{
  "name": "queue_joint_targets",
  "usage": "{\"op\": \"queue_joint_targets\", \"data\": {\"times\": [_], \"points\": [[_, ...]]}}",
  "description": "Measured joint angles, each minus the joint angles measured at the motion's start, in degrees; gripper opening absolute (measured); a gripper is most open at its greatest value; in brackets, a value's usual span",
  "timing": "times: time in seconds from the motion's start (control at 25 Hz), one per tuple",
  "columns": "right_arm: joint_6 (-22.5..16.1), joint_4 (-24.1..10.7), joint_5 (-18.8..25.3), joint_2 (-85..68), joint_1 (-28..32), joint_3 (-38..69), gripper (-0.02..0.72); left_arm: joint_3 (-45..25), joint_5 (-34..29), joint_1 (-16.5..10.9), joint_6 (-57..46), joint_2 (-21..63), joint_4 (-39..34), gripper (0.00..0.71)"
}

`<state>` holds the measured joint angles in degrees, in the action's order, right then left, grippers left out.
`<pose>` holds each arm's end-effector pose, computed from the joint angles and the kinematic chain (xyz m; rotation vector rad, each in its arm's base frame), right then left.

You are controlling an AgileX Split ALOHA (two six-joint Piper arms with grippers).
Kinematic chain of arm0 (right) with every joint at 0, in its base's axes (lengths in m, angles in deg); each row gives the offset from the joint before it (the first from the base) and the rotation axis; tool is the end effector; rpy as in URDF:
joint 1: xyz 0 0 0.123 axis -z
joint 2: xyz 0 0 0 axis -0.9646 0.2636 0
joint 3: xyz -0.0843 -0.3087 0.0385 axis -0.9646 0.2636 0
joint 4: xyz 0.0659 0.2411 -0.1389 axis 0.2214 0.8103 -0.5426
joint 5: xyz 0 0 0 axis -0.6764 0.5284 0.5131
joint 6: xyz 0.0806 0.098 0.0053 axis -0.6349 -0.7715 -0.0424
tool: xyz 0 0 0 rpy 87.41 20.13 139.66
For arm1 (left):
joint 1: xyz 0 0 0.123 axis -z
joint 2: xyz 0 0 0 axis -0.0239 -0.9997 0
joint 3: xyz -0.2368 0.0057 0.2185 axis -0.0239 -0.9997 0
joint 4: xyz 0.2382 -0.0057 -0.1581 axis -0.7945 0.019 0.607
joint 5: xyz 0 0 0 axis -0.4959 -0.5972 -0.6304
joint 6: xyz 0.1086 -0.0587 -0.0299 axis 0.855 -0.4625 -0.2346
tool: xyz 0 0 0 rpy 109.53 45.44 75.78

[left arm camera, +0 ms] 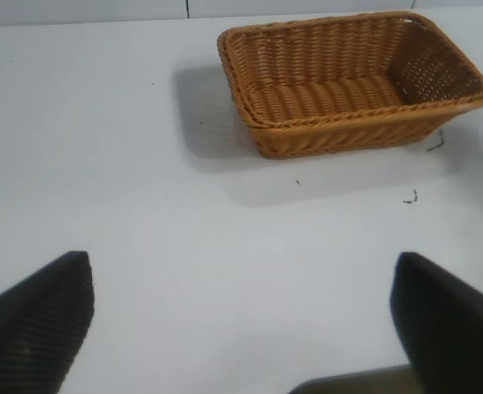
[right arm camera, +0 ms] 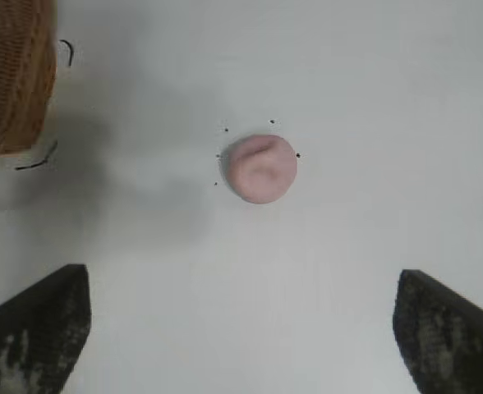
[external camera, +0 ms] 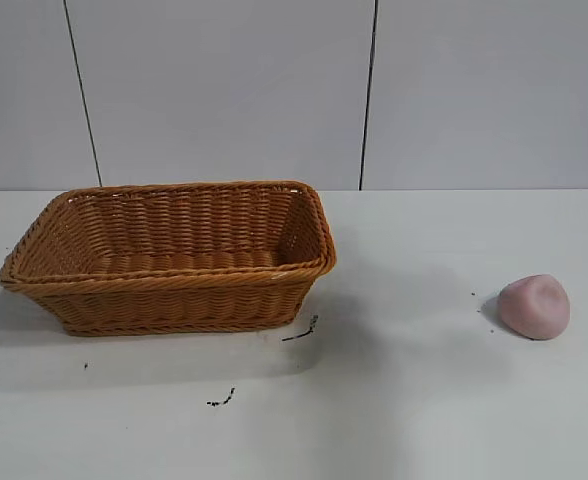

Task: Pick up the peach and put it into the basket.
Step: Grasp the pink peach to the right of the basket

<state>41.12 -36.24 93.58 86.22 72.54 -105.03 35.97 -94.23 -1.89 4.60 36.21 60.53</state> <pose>0.3508 0.0157 0.2783 -0.0879 2.7140 0.0307 0.0173 -0.0153 0.2838 0.1218 2.0066 -0.0830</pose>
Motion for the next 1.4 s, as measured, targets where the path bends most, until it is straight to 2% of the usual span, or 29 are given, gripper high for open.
{"op": "queue_joint_targets", "data": {"times": [0.12,0.24,0.72,0.92,0.96,1.0,1.08,1.24,1.32,1.4], "points": [[0.0,0.0,0.0,8.7,0.0,-2.6,0.696,0.0,0.0,0.0,0.0,0.0,0.0,0.694],[0.0,-0.1,-2.1,15.9,0.0,-3.4,0.696,0.0,0.0,0.0,0.0,0.0,0.0,0.694],[0.0,-0.3,-15.4,28.6,0.0,-3.6,0.696,0.0,0.0,0.0,0.0,0.0,0.0,0.694],[0.0,-0.3,-16.3,31.0,0.0,-3.6,0.695,0.0,0.0,0.0,0.0,0.0,0.0,0.694],[0.0,-0.3,-16.3,31.2,0.0,-3.6,0.677,0.0,0.0,0.0,0.0,0.0,0.0,0.694],[0.0,-0.3,-16.3,31.2,0.0,-3.6,0.635,0.0,0.0,0.0,0.0,0.0,0.0,0.694],[0.0,-0.3,-16.3,31.2,0.0,-3.6,0.499,0.0,0.0,0.0,0.0,0.0,0.0,0.694],[0.0,-0.6,-15.8,31.1,0.0,-3.7,0.087,0.0,0.0,0.0,0.0,0.0,0.0,0.694],[0.0,-1.4,-15.5,30.6,0.0,-3.9,-0.006,0.0,0.0,0.0,0.0,0.0,0.0,0.694],[0.0,-1.8,-14.3,29.6,0.0,-4.2,-0.011,0.0,0.0,0.0,0.0,0.0,0.0,0.694]]}}
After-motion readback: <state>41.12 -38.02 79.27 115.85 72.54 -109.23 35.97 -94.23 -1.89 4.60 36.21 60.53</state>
